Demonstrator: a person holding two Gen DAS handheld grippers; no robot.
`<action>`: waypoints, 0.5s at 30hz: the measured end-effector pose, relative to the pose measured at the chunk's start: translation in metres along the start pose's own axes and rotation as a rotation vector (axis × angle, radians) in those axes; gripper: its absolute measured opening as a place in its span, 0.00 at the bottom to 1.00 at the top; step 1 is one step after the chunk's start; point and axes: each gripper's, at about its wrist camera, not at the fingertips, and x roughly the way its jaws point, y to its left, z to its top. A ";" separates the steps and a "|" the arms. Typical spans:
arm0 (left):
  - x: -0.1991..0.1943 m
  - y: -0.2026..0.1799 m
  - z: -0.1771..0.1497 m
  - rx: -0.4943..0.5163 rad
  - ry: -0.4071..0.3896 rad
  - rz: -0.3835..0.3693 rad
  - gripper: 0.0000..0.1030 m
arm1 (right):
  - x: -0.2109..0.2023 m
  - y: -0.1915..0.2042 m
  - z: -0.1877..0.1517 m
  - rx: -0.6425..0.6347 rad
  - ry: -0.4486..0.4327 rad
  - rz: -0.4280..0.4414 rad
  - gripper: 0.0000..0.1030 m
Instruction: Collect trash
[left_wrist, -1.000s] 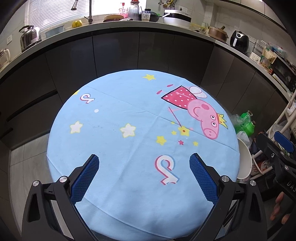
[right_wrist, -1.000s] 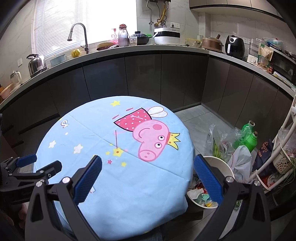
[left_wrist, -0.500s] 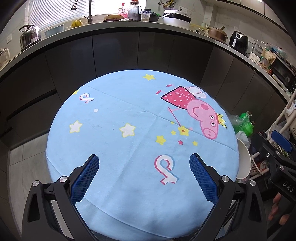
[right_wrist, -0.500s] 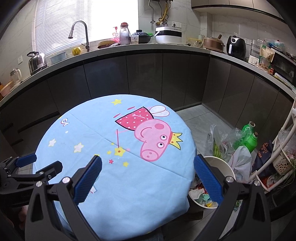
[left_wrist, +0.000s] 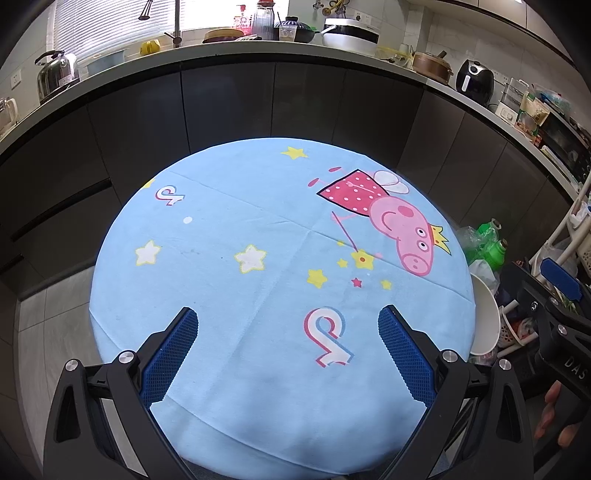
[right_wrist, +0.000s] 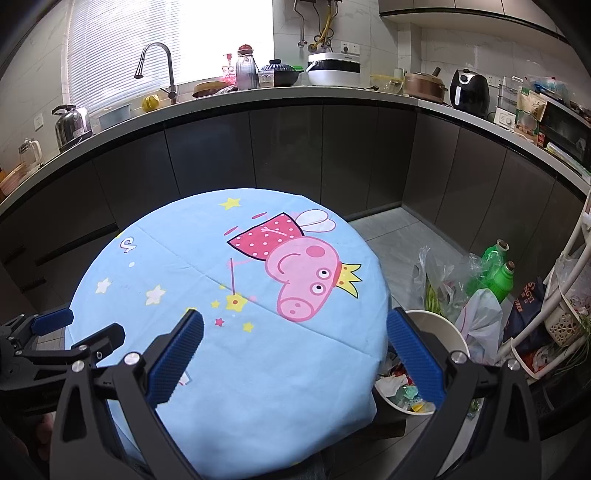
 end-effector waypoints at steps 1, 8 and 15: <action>0.000 0.000 0.000 0.000 0.000 0.000 0.92 | 0.000 -0.001 0.001 0.000 0.000 0.000 0.97; 0.001 -0.002 0.000 0.001 0.002 -0.005 0.92 | 0.000 -0.001 0.001 0.001 0.002 0.002 0.97; 0.002 -0.001 0.002 0.002 0.005 -0.009 0.92 | 0.001 -0.001 0.001 0.000 0.001 0.000 0.97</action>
